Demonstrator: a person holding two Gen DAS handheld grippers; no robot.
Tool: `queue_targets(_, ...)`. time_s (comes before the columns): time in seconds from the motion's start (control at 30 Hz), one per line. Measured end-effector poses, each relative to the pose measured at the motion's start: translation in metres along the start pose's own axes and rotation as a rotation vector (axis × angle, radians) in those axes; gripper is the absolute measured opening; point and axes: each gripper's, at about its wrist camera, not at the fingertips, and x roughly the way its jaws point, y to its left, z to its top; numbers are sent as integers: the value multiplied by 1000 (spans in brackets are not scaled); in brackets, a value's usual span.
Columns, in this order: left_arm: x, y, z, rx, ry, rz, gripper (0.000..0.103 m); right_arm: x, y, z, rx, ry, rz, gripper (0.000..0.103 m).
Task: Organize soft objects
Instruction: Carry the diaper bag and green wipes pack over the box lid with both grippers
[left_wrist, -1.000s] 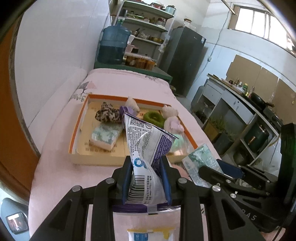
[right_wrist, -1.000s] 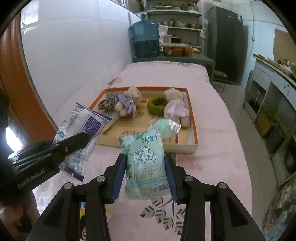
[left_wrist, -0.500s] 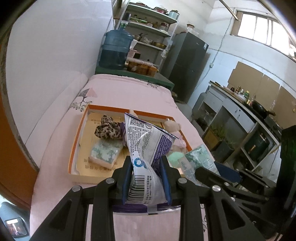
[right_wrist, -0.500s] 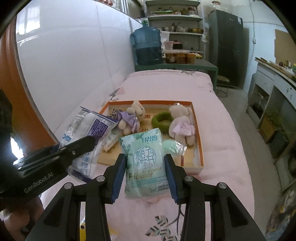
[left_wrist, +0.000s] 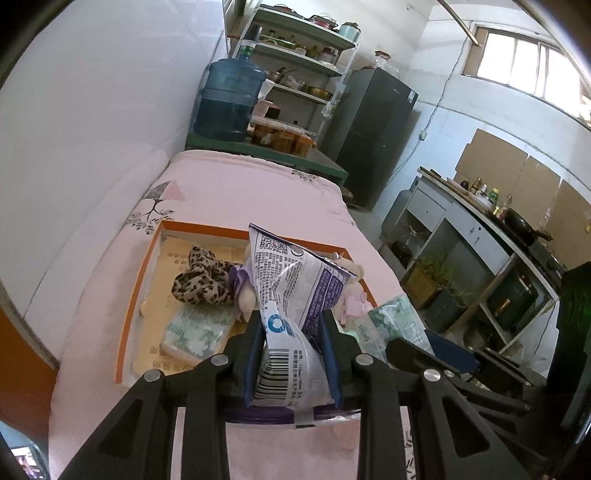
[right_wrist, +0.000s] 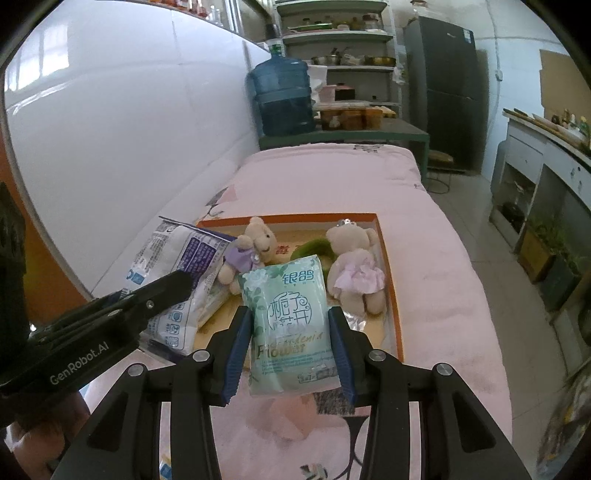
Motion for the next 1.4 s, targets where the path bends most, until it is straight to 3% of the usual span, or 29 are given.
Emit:
queue_targets(0.53,34,-10,11,24,23,13,30,27,-22,14,27,7,-8,44)
queue_targets(0.87,57,-12,10,70,43,97,30,45,-32,18,34,19,-9,44)
queue_targets(1.4,82,-10,11,75,81,118,30,61,-39,21,34,25,-4,44)
